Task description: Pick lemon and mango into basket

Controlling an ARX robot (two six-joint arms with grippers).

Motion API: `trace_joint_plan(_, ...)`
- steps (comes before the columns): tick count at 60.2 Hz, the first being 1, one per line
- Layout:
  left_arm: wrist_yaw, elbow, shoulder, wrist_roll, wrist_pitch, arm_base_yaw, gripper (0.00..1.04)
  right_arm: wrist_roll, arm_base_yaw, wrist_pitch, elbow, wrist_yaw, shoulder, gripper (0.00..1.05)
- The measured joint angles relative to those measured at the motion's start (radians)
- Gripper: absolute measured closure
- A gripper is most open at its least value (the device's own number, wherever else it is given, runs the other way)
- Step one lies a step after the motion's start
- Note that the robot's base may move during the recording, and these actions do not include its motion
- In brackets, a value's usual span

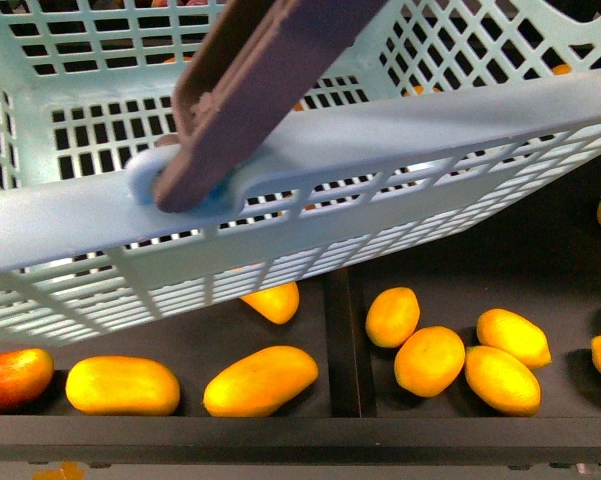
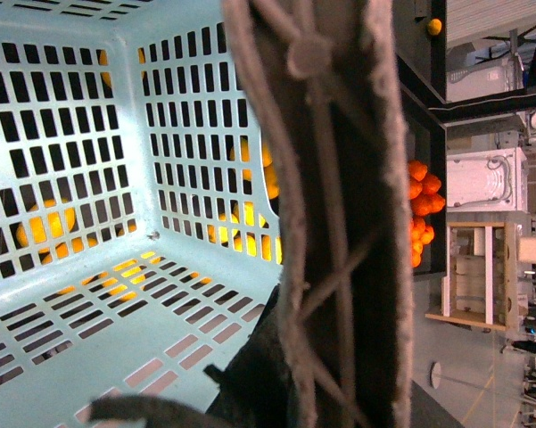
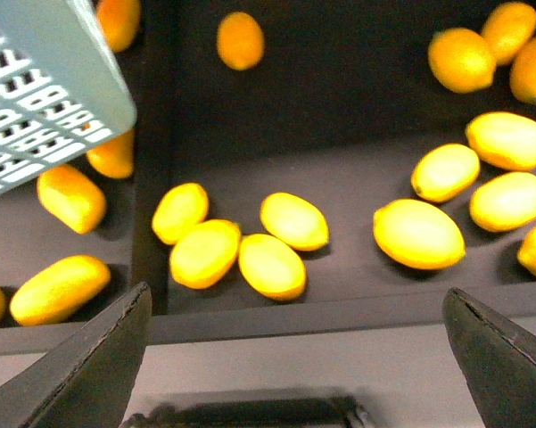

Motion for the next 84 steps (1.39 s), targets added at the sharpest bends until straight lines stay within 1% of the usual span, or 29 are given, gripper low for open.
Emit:
trace_joint_plan(3,-0.001,0.0,0.0,-0.005,0.0,0.0,0.99,-0.029,-0.063,0.117,0.01,-0.002,0.139,0.09)
trace_joint_plan(6,-0.006,0.0,0.0,-0.002,0.0,0.0,0.99,-0.05,-0.091,0.195,0.021,0.004,0.227,0.09)
trace_joint_plan(9,-0.008,0.0,0.0,0.0,0.0,0.0,0.99,-0.083,-0.121,0.313,0.046,0.007,0.373,0.09)
trace_joint_plan(13,-0.008,0.0,0.0,-0.001,0.0,0.001,0.99,-0.15,-0.159,0.499,0.113,0.017,0.635,0.09)
trace_joint_plan(17,-0.008,0.0,0.0,-0.001,0.0,0.0,0.99,-0.207,-0.198,0.631,0.202,0.041,0.865,0.09)
trace_joint_plan(20,-0.008,0.0,0.0,0.0,0.0,0.0,0.99,-0.219,-0.228,0.674,0.272,0.058,1.007,0.09)
trace_joint_plan(26,-0.007,0.0,0.0,-0.001,0.0,0.0,0.99,-0.234,-0.26,0.719,0.362,0.077,1.193,0.09)
trace_joint_plan(33,-0.007,0.0,0.0,0.0,0.0,0.0,0.99,-0.275,-0.277,0.752,0.479,0.118,1.392,0.09)
trace_joint_plan(44,-0.008,0.0,0.0,0.0,0.0,0.001,0.99,-0.359,-0.266,0.739,0.623,0.118,1.538,0.09)
trace_joint_plan(59,-0.007,-0.001,0.0,-0.001,0.0,0.0,0.99,-0.442,-0.241,0.659,0.842,0.124,1.749,0.09)
trace_joint_plan(72,-0.007,-0.001,0.0,0.0,0.0,0.001,0.99,-0.462,-0.232,0.598,1.035,0.135,1.902,0.09)
trace_joint_plan(81,-0.007,-0.001,0.0,-0.001,0.0,0.0,0.99,-0.465,-0.2,0.529,1.234,0.131,2.013,0.09)
trace_joint_plan(84,-0.007,-0.001,0.0,0.0,0.0,0.0,0.99,-0.465,-0.194,0.515,1.266,0.13,2.03,0.09)
